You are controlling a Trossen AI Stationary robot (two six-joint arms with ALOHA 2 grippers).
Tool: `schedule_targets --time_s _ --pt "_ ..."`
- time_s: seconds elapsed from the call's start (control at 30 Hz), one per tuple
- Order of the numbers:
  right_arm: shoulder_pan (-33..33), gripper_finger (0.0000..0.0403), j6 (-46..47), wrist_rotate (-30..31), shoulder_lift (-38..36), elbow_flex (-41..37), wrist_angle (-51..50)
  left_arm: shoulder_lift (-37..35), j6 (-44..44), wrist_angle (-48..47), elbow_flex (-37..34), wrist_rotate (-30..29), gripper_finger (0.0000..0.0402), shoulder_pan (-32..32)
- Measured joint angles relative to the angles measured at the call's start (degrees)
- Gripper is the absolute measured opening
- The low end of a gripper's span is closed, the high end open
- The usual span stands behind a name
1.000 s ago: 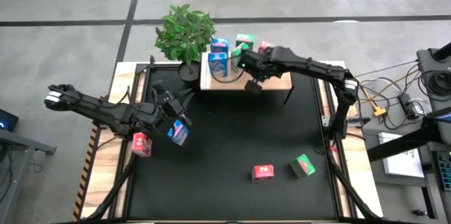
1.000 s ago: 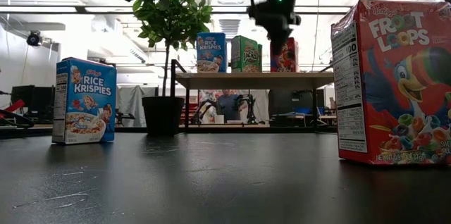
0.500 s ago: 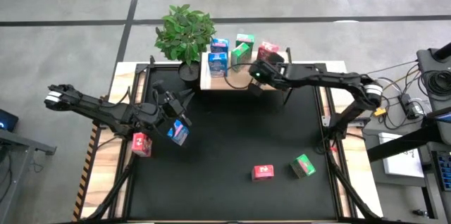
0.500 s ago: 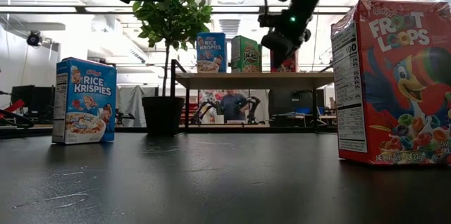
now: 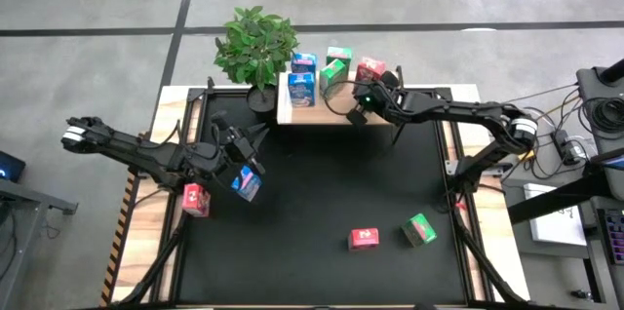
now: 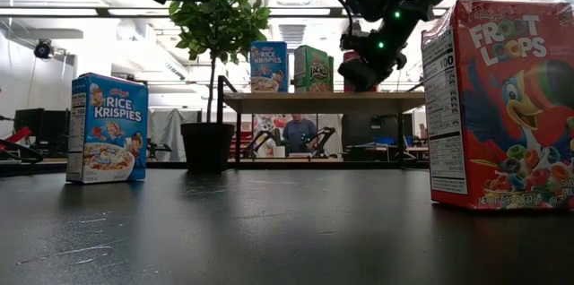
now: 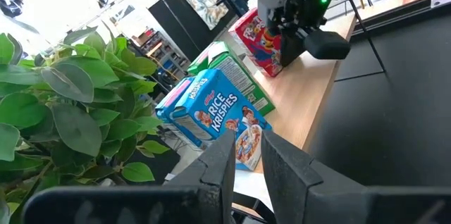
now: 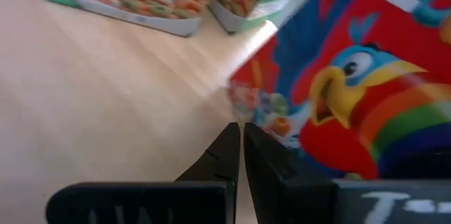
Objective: Stack cereal on shelf
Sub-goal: Put the top right red cereal box on the shelf, aligned with the other red cereal box
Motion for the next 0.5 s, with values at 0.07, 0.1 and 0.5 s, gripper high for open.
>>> schedule_targets --time_s 0.07,0.1,0.5 --pt "-0.60 0.0012 -0.01 -0.02 0.00 -0.02 -0.02 0.00 0.00 0.03 0.00 0.02 0.0054 0.00" --pt "-0.85 0.0012 -0.01 0.02 0.02 0.02 -0.02 0.00 0.01 0.03 0.00 0.00 0.0054 0.00" --pt "-2.07 0.0012 -3.51 4.12 0.22 -0.07 0.78 0.00 -0.18 0.01 0.00 0.00 0.0054 0.00"
